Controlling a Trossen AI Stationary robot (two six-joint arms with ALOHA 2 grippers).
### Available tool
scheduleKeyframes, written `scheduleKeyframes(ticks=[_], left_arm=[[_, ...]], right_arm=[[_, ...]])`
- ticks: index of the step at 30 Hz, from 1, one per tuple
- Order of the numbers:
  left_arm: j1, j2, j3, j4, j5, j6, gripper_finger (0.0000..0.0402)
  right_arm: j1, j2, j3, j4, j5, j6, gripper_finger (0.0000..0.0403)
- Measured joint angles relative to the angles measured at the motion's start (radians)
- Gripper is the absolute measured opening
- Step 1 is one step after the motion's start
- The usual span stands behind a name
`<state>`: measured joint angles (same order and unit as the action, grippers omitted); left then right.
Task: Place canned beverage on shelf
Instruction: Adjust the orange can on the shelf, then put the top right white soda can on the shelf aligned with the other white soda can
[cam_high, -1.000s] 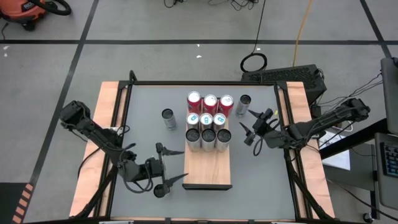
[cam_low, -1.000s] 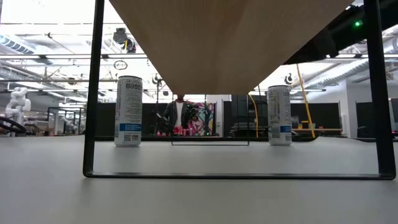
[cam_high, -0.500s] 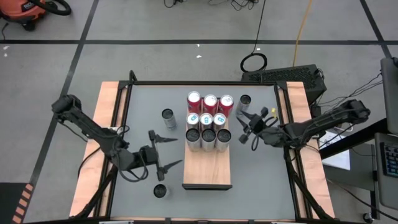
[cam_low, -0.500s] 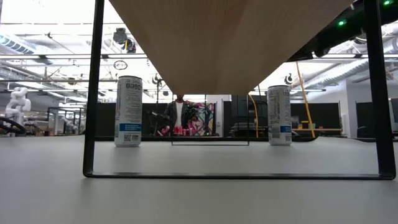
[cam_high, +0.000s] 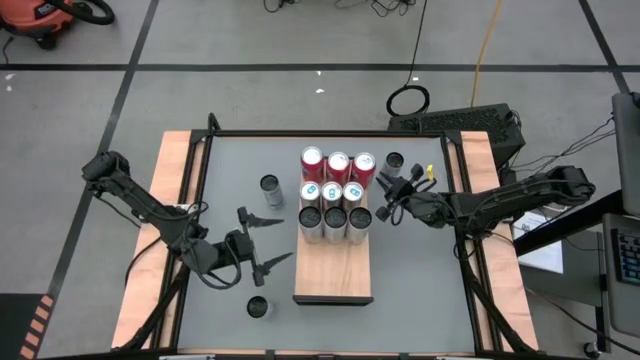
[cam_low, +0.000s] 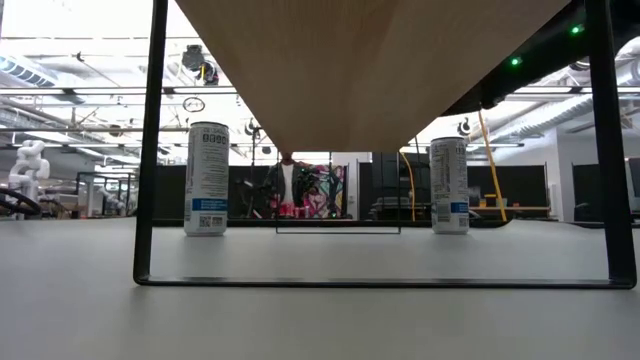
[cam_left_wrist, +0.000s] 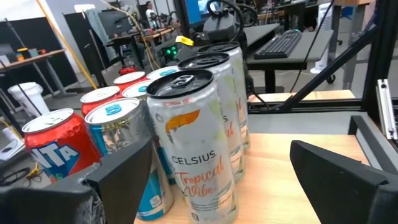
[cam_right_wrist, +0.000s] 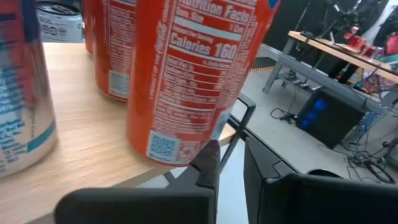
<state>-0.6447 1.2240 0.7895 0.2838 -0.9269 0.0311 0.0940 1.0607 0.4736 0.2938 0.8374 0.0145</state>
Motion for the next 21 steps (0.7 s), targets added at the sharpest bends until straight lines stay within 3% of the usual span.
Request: scheduleKeyframes(ticks=[5, 21], left_arm=[[0.005, 0.000, 0.000, -0.002, -0.002, 0.000, 0.0374], [0.010, 0.001, 0.000, -0.064, -0.002, -0.056, 0.0374]], right_arm=[[-0.029, 0.019, 0.000, 0.066, -0.084, -0.025, 0.0001], [-0.015, -0.012, 0.000, 0.081, -0.078, -0.033, 0.0001]])
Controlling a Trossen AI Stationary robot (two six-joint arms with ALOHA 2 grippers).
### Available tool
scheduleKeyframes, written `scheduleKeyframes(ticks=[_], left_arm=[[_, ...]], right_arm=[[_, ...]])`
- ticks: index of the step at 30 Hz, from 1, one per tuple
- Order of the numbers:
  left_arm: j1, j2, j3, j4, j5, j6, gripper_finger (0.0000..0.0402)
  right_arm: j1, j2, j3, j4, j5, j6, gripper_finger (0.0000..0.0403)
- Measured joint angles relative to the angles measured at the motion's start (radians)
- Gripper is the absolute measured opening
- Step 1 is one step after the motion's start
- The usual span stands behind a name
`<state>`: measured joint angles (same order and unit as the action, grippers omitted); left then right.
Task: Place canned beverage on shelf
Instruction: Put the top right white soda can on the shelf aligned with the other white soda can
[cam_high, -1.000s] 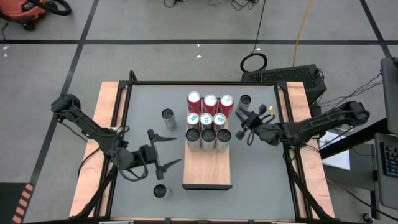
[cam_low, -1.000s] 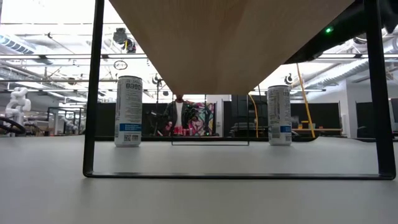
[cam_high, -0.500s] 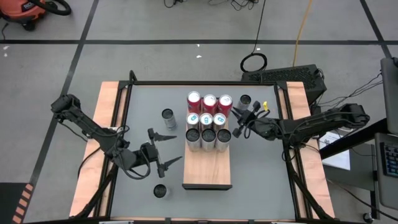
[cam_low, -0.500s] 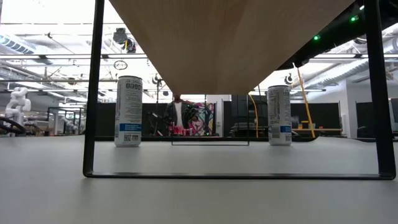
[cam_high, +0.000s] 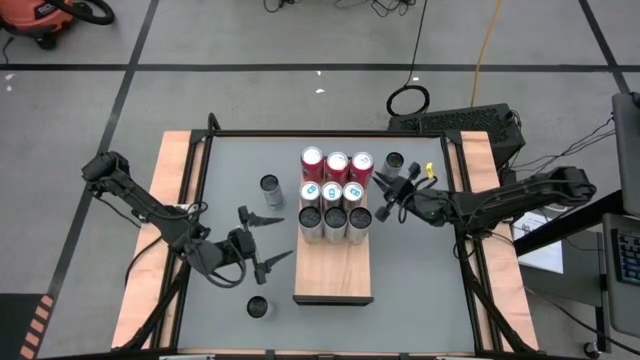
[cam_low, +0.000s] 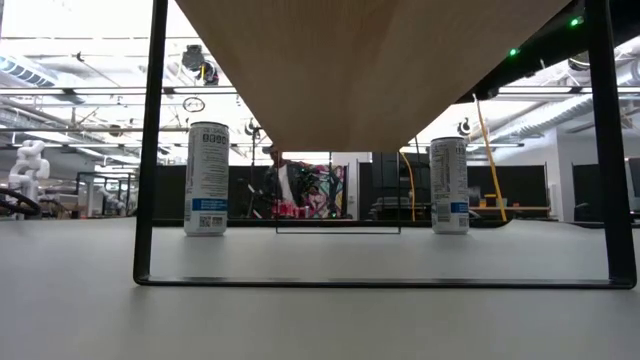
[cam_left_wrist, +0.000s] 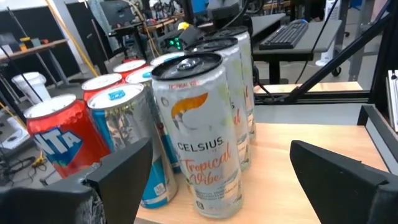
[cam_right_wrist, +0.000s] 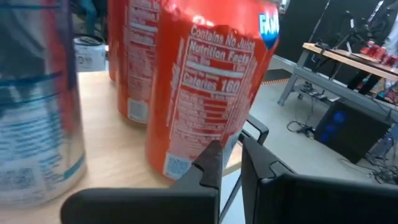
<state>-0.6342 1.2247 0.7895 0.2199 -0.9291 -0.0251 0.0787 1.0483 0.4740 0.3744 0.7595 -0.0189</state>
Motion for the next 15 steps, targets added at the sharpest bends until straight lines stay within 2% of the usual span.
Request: scheduleKeyframes(ticks=[5, 8, 12, 15], left_arm=[[0.000, 0.000, 0.000, -0.047, 0.000, -0.058, 0.0374], [0.000, 0.000, 0.000, -0.055, 0.000, -0.074, 0.0374], [0.000, 0.000, 0.000, -0.054, 0.000, -0.074, 0.0374], [0.004, 0.000, 0.000, -0.054, 0.000, -0.074, 0.0374]], right_arm=[[0.008, -0.053, 0.001, -0.139, 0.052, 0.040, 0.0006], [0.008, -0.101, 0.007, -0.269, 0.053, 0.102, 0.0024], [0.008, -0.150, 0.008, -0.351, 0.057, 0.153, 0.0072], [0.008, -0.158, 0.008, -0.357, 0.127, 0.145, 0.0120]])
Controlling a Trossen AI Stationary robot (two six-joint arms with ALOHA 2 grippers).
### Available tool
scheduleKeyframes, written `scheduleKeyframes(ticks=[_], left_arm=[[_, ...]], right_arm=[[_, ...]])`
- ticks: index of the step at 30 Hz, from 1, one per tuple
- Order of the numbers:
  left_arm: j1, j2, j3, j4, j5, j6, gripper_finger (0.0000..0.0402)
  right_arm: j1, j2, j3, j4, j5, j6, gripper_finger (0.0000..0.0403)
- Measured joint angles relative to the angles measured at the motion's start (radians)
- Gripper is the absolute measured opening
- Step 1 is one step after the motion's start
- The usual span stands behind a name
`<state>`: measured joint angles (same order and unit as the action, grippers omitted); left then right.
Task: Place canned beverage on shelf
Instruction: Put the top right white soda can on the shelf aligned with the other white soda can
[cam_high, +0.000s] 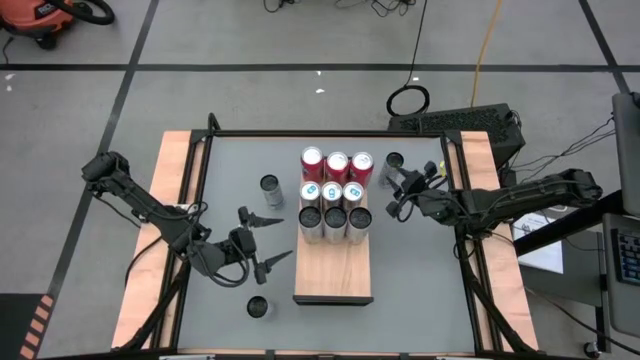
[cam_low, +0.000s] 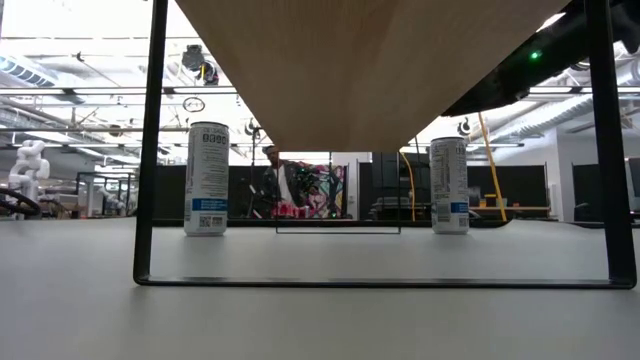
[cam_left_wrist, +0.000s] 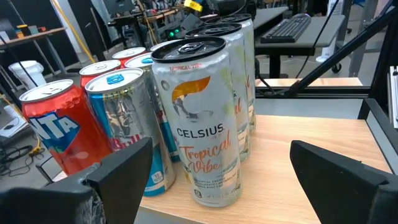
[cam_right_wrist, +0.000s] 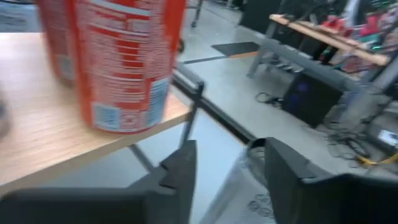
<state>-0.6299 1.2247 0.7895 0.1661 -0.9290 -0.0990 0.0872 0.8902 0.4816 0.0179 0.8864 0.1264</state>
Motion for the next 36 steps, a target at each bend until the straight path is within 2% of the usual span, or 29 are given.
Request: scheduleKeyframes(ticks=[4, 9, 13, 18, 26, 32, 36], left_arm=[[0.019, 0.000, 0.000, -0.001, 0.000, 0.000, 0.0374], [0.041, 0.000, 0.000, -0.004, 0.014, 0.000, 0.0374], [0.045, 0.000, 0.000, -0.004, 0.018, -0.001, 0.0374], [0.045, 0.000, 0.000, -0.004, 0.019, -0.004, 0.0374], [0.046, 0.000, 0.000, -0.022, 0.019, -0.027, 0.0374], [0.045, 0.000, 0.000, -0.023, 0.020, -0.027, 0.0374], [0.045, 0.012, 0.000, -0.024, 0.023, -0.051, 0.0374]], right_arm=[[-0.004, 0.000, 0.000, 0.001, 0.061, -0.014, 0.0191], [-0.046, 0.007, -0.012, 0.007, 0.056, -0.019, 0.0278], [-0.104, 0.024, -0.046, 0.023, 0.028, 0.002, 0.0319], [-0.149, 0.030, -0.062, 0.046, 0.020, 0.017, 0.0333], [-0.257, 0.047, -0.062, 0.151, -0.109, -0.035, 0.0334], [-0.328, 0.097, -0.062, 0.151, -0.161, -0.002, 0.0334], [-0.358, 0.138, -0.062, 0.150, -0.250, 0.045, 0.0329]])
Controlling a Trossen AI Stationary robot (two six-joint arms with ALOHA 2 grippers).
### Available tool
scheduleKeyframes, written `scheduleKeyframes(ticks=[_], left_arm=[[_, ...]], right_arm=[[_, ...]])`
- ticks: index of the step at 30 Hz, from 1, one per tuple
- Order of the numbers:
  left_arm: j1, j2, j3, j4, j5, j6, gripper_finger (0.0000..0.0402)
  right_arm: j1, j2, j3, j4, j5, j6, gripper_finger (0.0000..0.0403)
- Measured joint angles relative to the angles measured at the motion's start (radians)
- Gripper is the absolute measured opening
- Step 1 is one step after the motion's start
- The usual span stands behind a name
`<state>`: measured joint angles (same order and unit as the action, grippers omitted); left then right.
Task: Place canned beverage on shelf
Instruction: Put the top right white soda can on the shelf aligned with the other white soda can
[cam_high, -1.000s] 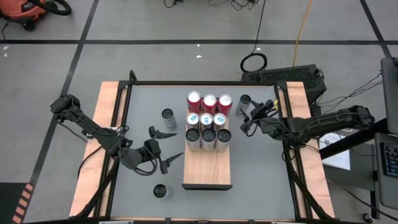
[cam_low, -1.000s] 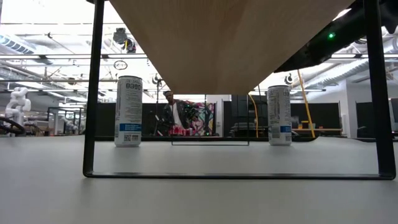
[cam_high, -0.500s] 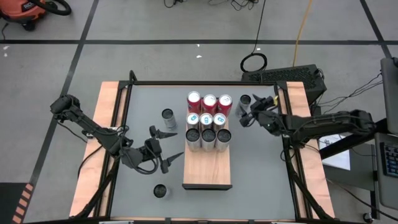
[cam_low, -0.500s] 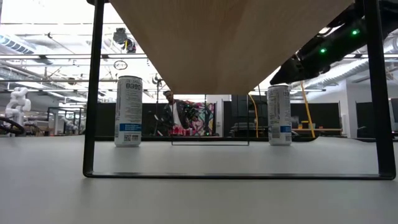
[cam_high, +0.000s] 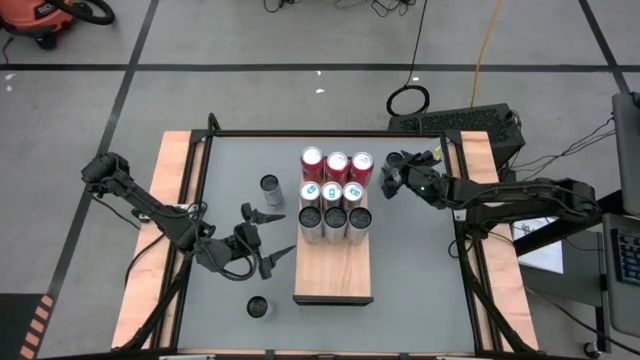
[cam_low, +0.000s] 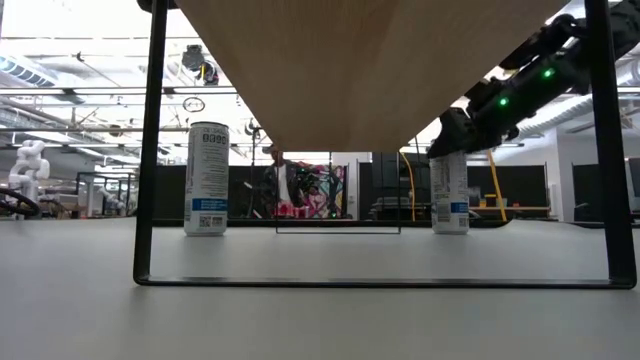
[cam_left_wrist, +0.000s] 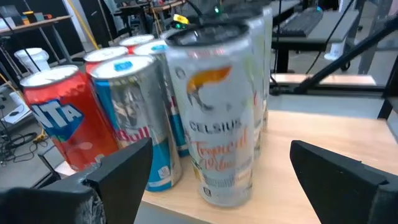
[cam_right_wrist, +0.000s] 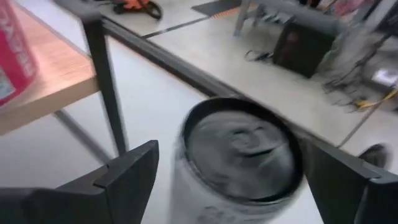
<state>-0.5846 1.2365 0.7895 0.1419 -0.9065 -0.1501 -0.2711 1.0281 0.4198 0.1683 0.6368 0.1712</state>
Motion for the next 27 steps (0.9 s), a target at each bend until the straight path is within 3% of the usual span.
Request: scheduleKeyframes(ticks=[5, 16, 24, 27], left_arm=[[0.000, 0.032, 0.000, 0.009, 0.014, -0.003, 0.0374], [0.000, 0.054, 0.000, 0.007, 0.015, -0.048, 0.0374], [0.000, 0.054, 0.000, 0.007, 0.019, -0.055, 0.0374], [0.000, 0.054, 0.000, 0.008, 0.019, -0.055, 0.0374]], right_arm=[[-0.005, 0.048, 0.000, 0.013, 0.006, 0.040, 0.0298], [-0.004, 0.057, 0.000, 0.082, 0.012, 0.040, 0.0180], [-0.002, 0.053, 0.002, 0.053, 0.010, 0.058, 0.0190], [-0.002, 0.028, 0.002, 0.040, -0.044, 0.053, 0.0190]])
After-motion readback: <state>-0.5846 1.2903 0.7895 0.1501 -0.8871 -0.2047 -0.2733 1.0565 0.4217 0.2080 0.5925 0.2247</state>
